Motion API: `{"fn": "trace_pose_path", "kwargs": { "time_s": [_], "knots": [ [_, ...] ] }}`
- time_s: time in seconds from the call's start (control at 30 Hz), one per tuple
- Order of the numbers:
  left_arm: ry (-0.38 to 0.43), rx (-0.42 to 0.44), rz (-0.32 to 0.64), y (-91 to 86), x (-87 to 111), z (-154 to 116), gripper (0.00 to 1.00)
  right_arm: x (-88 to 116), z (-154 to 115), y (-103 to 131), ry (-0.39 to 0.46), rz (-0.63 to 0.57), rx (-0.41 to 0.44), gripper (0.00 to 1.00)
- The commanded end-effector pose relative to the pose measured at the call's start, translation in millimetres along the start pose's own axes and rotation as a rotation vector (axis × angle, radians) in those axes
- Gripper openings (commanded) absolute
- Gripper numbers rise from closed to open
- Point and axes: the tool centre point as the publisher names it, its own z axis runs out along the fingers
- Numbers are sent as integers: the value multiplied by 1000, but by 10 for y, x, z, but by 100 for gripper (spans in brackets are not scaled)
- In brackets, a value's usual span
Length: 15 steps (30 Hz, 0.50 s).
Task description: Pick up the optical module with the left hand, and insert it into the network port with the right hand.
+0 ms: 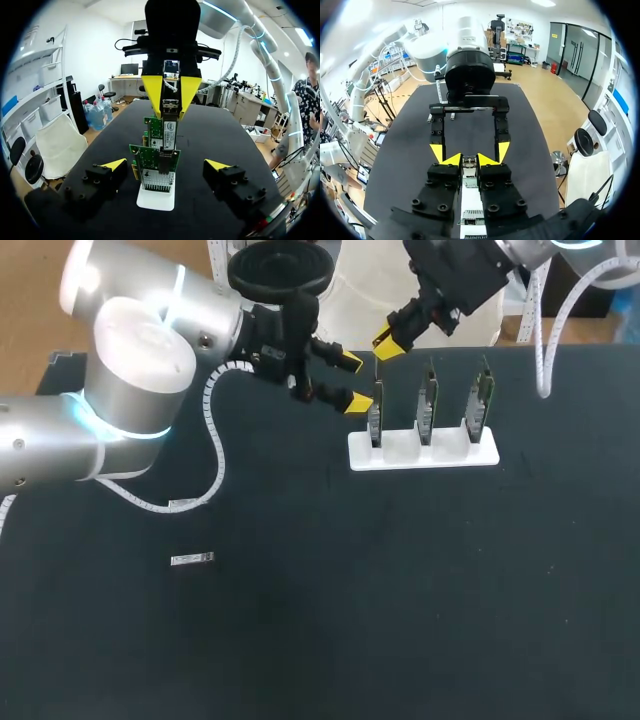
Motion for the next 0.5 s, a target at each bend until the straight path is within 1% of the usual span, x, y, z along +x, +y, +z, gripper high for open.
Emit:
{"fn": "trace_pose_path", "kwargs": {
  "time_s": [0.03, 0.5],
  "knots": [
    [5, 1, -2, 5, -10, 1, 100, 26, 39, -20, 3, 2, -3, 0],
    [5, 1, -2, 5, -10, 1, 100, -3, 0, -11, -10, -4, 15, 0]
  ]
}}
